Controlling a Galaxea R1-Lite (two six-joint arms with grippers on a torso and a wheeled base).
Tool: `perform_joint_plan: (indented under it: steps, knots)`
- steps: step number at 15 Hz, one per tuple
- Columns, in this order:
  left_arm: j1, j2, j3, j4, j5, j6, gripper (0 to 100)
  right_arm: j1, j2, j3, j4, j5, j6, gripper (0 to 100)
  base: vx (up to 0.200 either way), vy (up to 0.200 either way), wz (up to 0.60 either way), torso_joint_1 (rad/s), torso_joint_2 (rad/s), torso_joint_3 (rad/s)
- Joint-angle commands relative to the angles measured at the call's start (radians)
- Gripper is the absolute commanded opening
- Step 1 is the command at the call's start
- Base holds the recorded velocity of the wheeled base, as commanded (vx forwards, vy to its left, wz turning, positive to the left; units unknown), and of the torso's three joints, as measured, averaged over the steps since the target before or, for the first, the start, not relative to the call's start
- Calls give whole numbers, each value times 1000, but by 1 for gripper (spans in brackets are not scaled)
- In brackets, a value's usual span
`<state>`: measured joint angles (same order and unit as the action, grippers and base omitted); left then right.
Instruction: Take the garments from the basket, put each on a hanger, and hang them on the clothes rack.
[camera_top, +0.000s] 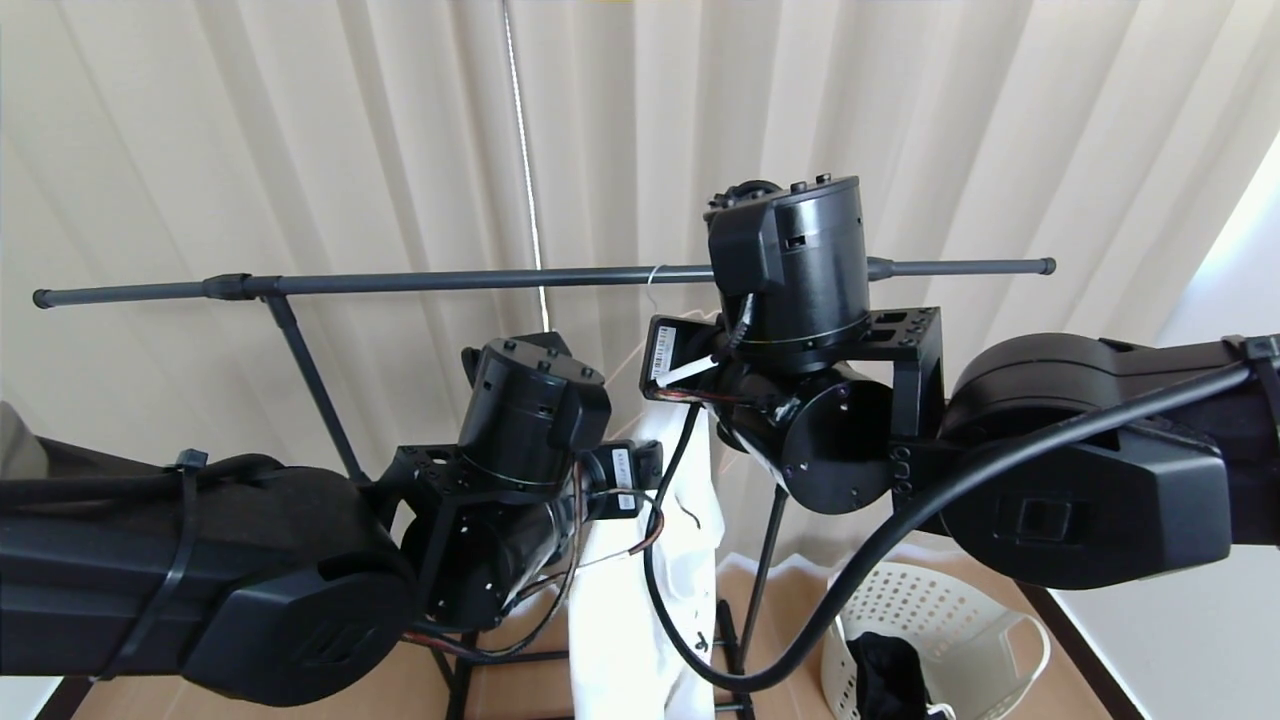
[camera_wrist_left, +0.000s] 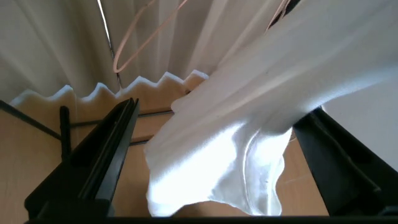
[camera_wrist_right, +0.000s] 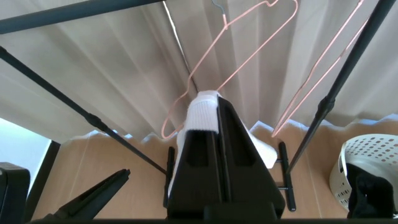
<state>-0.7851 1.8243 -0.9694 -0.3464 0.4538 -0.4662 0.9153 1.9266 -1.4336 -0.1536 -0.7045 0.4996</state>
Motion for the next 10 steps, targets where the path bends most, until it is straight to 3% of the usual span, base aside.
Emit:
perform_joint_plan:
  steps: [1, 10]
  knots:
    - [3, 15, -11, -2, 0, 9, 100, 0, -3, -4, 0, 0, -1, 0, 0, 0, 0, 0, 0, 0]
    - [23, 44, 11, -2, 13, 11, 100, -10, -29, -2, -1, 0, 2, 0, 0, 0, 0, 0, 0, 0]
